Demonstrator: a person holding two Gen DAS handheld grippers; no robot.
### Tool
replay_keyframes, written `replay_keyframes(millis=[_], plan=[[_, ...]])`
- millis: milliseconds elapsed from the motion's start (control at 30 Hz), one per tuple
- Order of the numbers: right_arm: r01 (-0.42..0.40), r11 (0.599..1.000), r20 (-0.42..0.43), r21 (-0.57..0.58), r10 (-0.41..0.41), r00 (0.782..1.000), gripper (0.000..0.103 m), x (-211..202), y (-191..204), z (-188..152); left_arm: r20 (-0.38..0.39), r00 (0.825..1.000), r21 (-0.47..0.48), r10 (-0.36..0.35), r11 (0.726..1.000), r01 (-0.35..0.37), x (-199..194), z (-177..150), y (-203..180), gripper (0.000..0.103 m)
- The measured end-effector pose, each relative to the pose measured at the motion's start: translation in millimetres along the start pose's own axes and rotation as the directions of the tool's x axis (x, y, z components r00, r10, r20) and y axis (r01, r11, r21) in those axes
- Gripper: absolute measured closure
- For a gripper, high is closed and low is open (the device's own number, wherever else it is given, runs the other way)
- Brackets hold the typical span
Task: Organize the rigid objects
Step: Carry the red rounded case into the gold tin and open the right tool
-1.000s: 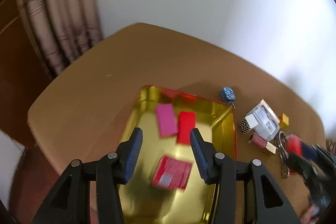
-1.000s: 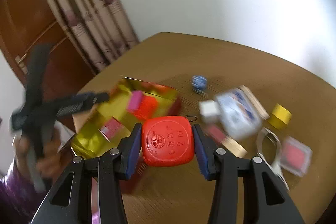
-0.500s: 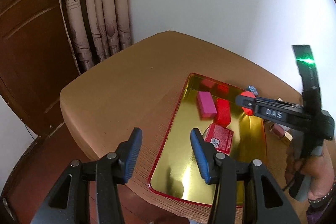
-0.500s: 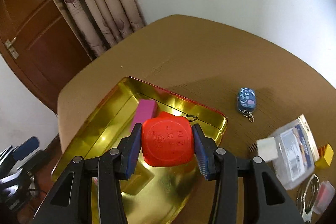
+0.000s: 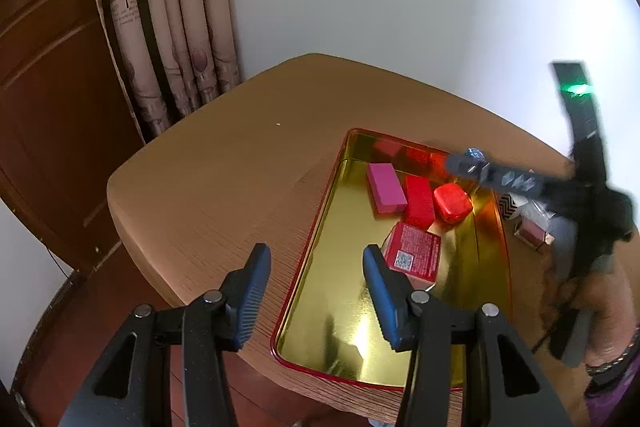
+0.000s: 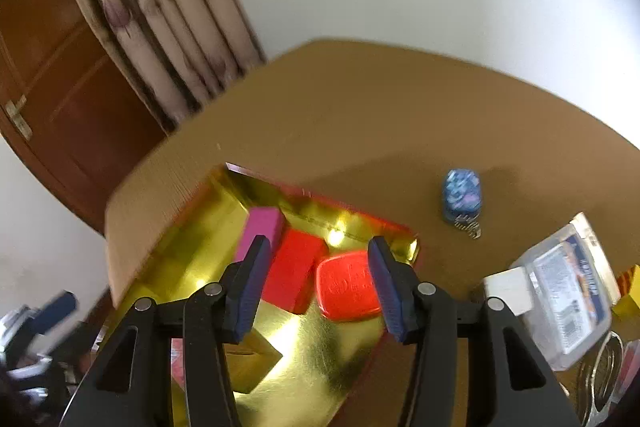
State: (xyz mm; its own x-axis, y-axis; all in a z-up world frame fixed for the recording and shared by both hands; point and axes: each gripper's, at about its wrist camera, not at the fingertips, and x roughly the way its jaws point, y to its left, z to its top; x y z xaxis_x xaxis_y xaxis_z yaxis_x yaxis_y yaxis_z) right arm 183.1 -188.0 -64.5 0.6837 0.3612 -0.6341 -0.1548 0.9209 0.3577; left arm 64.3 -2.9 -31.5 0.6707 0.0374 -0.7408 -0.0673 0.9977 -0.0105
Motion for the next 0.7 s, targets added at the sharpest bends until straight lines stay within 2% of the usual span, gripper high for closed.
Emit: replay_keyframes(millis=[67,133,233,267,367,433,467,533,633,700], plan=[[-0.039,0.999,0.075,0.038,0.036,0.996,0.055,-30,-8,-2,0.012,1.000,0.020,0.006,1.000,-0.006,-3,-1,-4,0.054],[-0.045,0.997,0.139,0.057,0.037,0.990,0.055,-67,-19,-13,0.027,1.000,0.037,-0.012,0.999,0.011,-8,-1,-8,0.054],[0.016,0.997,0.197,0.078,-0.031,0.980,0.053,-116,-44,-40,0.043,0.997,0.077,-0.069,0.995,0.065,-20,-1,-20,0.054],[0.058,0.994,0.205,0.091,-0.076,0.976,0.049,-136,-59,-55,0.045,0.994,0.101,-0.101,0.990,0.096,-26,-2,-28,0.054],[0.223,0.969,0.183,0.109,-0.240,0.953,0.041,-177,-98,-96,0.043,0.987,0.161,-0.155,0.976,0.147,-40,-5,-50,0.054],[0.314,0.942,0.133,0.118,-0.328,0.935,0.041,-196,-127,-124,0.011,0.981,0.195,-0.195,0.962,0.189,-44,-7,-68,0.054],[0.371,0.920,0.104,0.128,-0.385,0.917,0.041,-206,-143,-142,-0.011,0.976,0.208,-0.217,0.954,0.215,-43,-8,-79,0.054],[0.408,0.899,0.073,0.156,-0.423,0.903,0.041,-223,-166,-167,-0.057,0.963,0.237,-0.262,0.934,0.268,-41,-8,-99,0.054],[0.455,0.870,0.057,0.190,-0.473,0.879,0.041,-237,-188,-196,-0.148,0.929,0.241,-0.339,0.899,0.366,-31,-5,-138,0.054],[0.447,0.862,0.046,0.239,-0.470,0.882,0.041,-242,-203,-210,-0.200,0.913,0.230,-0.355,0.889,0.396,-22,-2,-160,0.054]])
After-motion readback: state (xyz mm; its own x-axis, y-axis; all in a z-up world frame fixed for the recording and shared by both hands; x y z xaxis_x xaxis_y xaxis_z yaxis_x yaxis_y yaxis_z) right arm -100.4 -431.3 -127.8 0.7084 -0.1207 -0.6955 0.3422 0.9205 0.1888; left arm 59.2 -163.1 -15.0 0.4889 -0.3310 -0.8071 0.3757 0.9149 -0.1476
